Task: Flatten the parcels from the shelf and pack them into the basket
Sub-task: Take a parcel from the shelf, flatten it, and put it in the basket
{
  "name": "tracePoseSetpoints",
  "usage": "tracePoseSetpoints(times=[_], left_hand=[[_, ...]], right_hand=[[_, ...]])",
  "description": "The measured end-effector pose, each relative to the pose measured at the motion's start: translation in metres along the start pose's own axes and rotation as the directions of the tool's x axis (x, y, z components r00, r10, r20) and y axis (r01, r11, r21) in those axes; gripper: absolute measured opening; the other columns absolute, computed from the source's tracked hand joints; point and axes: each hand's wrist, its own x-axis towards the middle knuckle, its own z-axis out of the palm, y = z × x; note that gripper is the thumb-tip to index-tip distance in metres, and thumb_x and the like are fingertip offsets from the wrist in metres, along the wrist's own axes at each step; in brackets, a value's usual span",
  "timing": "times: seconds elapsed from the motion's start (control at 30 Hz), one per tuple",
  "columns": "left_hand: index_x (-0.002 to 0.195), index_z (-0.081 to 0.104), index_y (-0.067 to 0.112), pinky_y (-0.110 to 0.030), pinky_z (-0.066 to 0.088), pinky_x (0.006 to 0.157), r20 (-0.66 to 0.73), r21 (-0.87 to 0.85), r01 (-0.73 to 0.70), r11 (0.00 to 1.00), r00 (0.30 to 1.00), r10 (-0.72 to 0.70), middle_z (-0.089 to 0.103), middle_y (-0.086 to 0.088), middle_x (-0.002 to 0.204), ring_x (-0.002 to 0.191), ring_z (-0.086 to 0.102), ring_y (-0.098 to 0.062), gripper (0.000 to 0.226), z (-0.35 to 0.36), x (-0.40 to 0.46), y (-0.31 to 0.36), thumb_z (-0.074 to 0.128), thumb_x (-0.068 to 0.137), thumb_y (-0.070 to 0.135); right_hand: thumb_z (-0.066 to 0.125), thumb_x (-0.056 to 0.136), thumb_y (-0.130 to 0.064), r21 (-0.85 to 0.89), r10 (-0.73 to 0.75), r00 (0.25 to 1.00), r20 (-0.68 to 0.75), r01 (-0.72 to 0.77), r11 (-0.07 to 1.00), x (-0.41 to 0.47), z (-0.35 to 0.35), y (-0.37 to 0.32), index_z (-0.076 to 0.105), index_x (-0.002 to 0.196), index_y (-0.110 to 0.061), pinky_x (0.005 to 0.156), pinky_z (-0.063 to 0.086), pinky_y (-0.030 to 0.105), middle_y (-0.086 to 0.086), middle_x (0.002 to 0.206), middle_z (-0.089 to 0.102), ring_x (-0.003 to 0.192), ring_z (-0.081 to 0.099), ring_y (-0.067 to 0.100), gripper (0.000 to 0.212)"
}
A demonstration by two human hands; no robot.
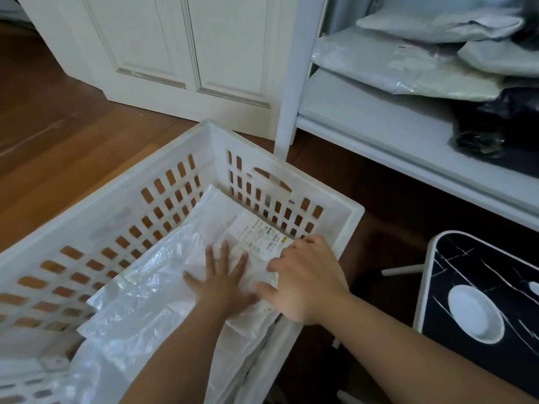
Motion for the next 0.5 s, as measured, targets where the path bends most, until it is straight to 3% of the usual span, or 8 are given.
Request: tracePoseSetpoints(times=[0.1,0.23,0.33,0.4,0.5], left_hand=[[0.145,-0.016,0.046,-0.069,0.003,0.108,0.012,-0.010,0.007,1.000,1.000,-0.006,-0.042,0.000,0.148,0.136,-0.038,-0.030,0.095,-0.001,0.001,0.003,0.042,0.077,0.079],[0.152,0.000,0.032,-0.059,0.020,0.113,-0.027,-0.037,-0.001,0.999,1.000,0.000,-0.023,-0.006,0.158,0.146,-0.013,-0.033,0.086,-0.046,-0.008,0.012,0.056,0.089,0.051],[0.152,0.015,0.026,-0.045,0.039,0.108,-0.174,-0.011,-0.058,0.998,0.983,0.055,-0.006,-0.006,0.161,0.144,0.021,-0.030,0.076,-0.087,-0.022,0.029,0.060,0.091,0.034],[0.151,0.022,0.025,-0.037,0.047,0.098,-0.302,-0.010,-0.102,0.995,0.949,0.094,0.007,-0.004,0.161,0.136,0.040,-0.025,0.069,-0.116,-0.037,0.045,0.058,0.092,0.027],[0.141,0.039,0.019,-0.035,0.047,0.094,-0.432,0.012,-0.212,0.977,0.880,0.196,0.035,-0.003,0.149,0.127,0.049,-0.022,0.047,-0.160,-0.069,0.083,0.050,0.096,0.025]], right_hand=[[0.025,0.090,-0.070,0.055,-0.008,0.998,-0.056,0.011,0.998,-0.001,-0.001,0.002,0.062,0.123,-0.027,0.104,0.028,0.044,-0.001,0.119,0.063,0.113,0.050,0.020,0.066],[0.026,0.090,-0.071,0.118,-0.056,0.995,-0.083,0.066,0.991,-0.002,-0.001,0.008,0.060,0.125,-0.031,0.107,0.025,0.043,-0.004,0.129,0.060,0.123,0.045,0.019,0.064],[0.030,0.093,-0.067,0.225,-0.097,0.995,-0.008,0.096,0.970,-0.008,-0.005,0.014,0.049,0.138,-0.033,0.115,0.005,0.046,-0.005,0.150,0.040,0.144,0.021,0.021,0.059],[0.037,0.093,-0.064,0.437,-0.030,0.999,0.013,0.021,0.899,-0.019,-0.010,0.018,0.038,0.144,-0.034,0.117,-0.004,0.043,-0.007,0.158,0.022,0.147,0.006,0.017,0.059],[0.048,0.092,-0.057,0.672,0.217,0.975,-0.044,-0.131,0.729,-0.061,-0.016,0.047,0.038,0.145,-0.031,0.117,0.005,0.036,-0.005,0.158,0.022,0.146,0.009,0.015,0.060]])
